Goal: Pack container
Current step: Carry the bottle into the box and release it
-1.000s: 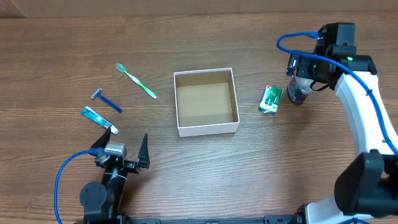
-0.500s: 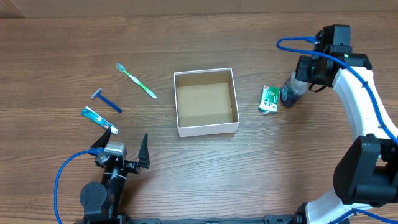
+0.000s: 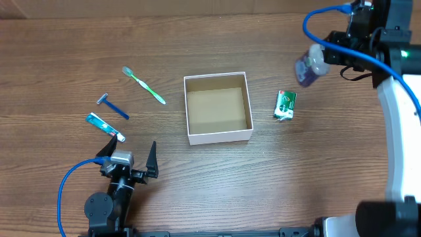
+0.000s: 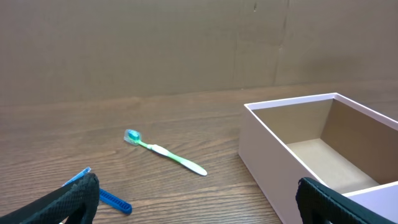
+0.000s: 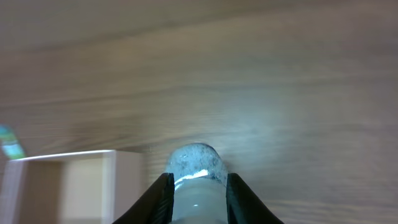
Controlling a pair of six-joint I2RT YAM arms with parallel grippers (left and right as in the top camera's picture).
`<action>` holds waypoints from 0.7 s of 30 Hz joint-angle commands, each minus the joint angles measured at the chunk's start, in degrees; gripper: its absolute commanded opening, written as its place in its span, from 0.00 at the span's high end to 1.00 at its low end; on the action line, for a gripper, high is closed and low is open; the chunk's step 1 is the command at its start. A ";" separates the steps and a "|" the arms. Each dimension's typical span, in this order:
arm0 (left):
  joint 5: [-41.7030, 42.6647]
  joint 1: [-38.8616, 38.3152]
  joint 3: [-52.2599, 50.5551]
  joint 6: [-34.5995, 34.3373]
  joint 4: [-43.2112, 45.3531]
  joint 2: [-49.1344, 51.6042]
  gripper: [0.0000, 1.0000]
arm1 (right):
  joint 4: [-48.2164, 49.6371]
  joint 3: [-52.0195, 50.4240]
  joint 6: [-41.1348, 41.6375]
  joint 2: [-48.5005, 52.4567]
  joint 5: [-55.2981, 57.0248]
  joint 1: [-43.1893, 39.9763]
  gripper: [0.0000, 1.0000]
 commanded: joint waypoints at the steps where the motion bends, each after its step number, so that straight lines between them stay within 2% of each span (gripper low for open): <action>1: -0.04 0.33 -0.20 0.68 0.04 -0.48 0.00 | 0.37 2.58 3.80 -4.85 -8.09 6.34 0.71; 4: -0.04 0.33 -0.20 0.68 0.04 -0.48 0.00 | 0.28 2.49 7.78 -4.68 -7.93 14.27 0.71; 10: -0.04 0.33 -0.20 0.68 0.04 -0.48 0.00 | 4.96 2.45 20.63 3.06 4.90 29.09 0.71; 17: -0.04 0.33 -0.20 0.68 0.04 -0.48 0.00 | 14.62 2.45 31.36 15.23 17.03 35.26 0.71; 21: -0.04 0.33 -0.20 0.68 0.04 -0.48 0.00 | 17.77 2.45 31.26 18.27 19.98 36.15 0.71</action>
